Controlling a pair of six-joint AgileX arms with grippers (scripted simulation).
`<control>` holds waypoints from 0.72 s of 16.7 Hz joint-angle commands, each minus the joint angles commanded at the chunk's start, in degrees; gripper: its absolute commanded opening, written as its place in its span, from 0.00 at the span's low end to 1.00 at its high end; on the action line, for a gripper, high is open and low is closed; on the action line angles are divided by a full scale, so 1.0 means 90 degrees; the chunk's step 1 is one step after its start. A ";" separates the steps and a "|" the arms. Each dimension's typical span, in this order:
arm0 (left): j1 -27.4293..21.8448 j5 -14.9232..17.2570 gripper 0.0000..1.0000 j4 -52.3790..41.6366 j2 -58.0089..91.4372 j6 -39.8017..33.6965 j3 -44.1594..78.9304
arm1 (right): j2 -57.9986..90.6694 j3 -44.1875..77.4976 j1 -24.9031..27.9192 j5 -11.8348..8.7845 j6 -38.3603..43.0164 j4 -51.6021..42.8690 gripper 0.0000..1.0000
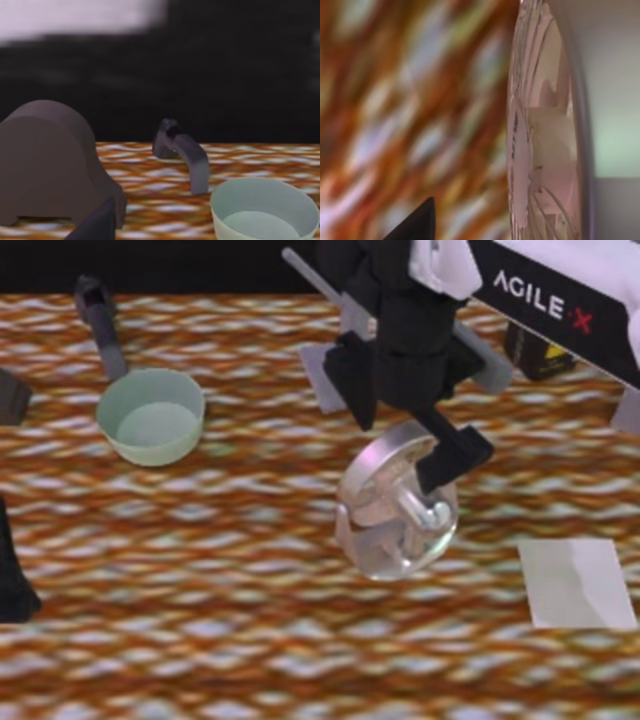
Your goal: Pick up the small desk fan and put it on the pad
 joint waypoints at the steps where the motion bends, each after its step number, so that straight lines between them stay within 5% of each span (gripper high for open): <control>1: 0.0000 0.0000 1.00 0.0000 0.0000 0.0000 0.0000 | 0.0000 0.0000 0.0000 0.0000 0.0000 0.0000 0.92; 12: 0.0000 0.0000 1.00 0.0000 0.0000 0.0000 0.0000 | 0.0000 0.0000 0.0000 0.0000 0.0000 0.0000 0.10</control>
